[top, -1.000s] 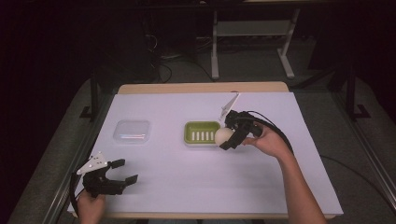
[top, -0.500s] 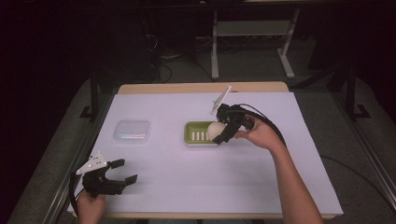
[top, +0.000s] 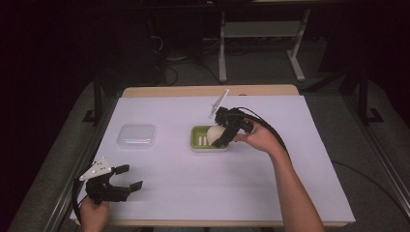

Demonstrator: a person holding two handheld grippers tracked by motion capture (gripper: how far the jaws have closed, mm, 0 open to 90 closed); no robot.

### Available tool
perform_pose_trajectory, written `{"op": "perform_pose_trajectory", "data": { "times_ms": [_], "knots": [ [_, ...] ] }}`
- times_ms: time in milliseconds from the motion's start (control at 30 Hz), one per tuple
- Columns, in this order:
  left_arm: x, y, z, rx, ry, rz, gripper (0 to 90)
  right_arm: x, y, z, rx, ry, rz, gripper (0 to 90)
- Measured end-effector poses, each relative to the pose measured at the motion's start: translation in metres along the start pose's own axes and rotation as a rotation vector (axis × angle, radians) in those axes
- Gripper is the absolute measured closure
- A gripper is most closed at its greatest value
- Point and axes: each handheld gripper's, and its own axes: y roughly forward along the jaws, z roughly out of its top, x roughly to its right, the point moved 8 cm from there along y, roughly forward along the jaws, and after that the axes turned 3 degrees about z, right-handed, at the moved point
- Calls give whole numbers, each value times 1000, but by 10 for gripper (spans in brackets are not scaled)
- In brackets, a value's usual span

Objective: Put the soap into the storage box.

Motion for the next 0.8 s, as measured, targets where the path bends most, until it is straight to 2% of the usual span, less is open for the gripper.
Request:
{"op": "perform_pose_trajectory", "data": {
  "times_ms": [400,633,800],
  "knots": [
    [0,0,0,0,0,0,130,8,14,5,0,15,-8,237],
    [0,0,0,2,-2,1,130,13,22,4,-19,26,-9,236],
    [0,0,0,0,-2,0,130,16,25,6,-10,32,-15,236]
  ]
}}
